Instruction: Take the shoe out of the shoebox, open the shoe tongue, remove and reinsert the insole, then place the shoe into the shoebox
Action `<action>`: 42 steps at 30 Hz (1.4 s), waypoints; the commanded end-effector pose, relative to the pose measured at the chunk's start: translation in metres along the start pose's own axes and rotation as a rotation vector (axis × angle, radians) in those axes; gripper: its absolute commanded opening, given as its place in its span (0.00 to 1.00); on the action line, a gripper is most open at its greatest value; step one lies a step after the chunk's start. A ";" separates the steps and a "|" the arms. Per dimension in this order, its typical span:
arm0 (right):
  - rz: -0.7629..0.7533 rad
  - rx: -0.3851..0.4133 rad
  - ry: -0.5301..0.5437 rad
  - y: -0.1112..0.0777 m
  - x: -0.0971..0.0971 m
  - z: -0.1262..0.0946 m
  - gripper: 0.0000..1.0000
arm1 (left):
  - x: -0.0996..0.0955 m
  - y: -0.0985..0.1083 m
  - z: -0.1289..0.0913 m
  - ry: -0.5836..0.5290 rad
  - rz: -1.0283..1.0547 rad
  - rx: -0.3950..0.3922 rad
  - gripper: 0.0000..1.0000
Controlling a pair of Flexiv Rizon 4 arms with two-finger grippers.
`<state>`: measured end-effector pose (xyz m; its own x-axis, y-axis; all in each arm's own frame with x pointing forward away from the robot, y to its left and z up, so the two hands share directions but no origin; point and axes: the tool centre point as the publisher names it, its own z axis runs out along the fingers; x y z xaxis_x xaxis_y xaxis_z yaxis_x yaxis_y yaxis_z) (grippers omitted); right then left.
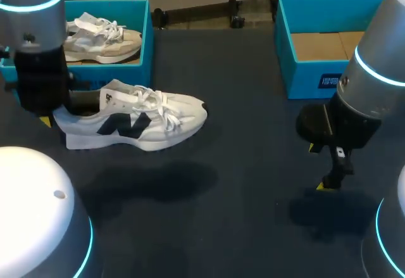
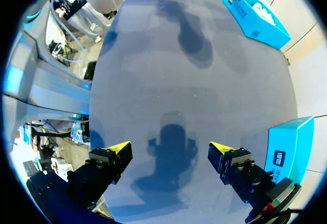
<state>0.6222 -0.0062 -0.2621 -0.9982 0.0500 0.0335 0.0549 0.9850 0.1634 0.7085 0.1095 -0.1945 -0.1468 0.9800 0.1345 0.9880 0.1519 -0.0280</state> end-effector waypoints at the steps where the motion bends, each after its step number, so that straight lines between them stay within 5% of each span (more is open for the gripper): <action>1: 0.000 0.000 -0.001 0.000 0.000 0.002 1.00 | 0.004 -0.005 0.000 -0.009 0.001 -0.197 0.00; 5: 0.000 0.000 -0.001 0.000 0.000 0.002 1.00 | 0.004 -0.005 0.000 -0.009 0.001 -0.197 0.00; 19: 0.000 0.000 -0.001 0.000 0.000 0.002 1.00 | -0.076 -0.003 0.057 -0.001 0.176 -0.083 0.00; 34: 0.000 0.000 -0.001 0.000 0.000 0.002 1.00 | -0.079 -0.006 0.064 -0.012 0.177 -0.058 0.00; 42: 0.000 0.000 -0.001 0.000 0.000 0.002 1.00 | -0.116 -0.024 0.112 -0.011 0.206 -0.058 0.00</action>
<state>0.6221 -0.0062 -0.2621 -0.9982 0.0499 0.0335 0.0548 0.9850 0.1635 0.6981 0.0206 -0.2982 0.0544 0.9902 0.1285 0.9985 -0.0551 0.0023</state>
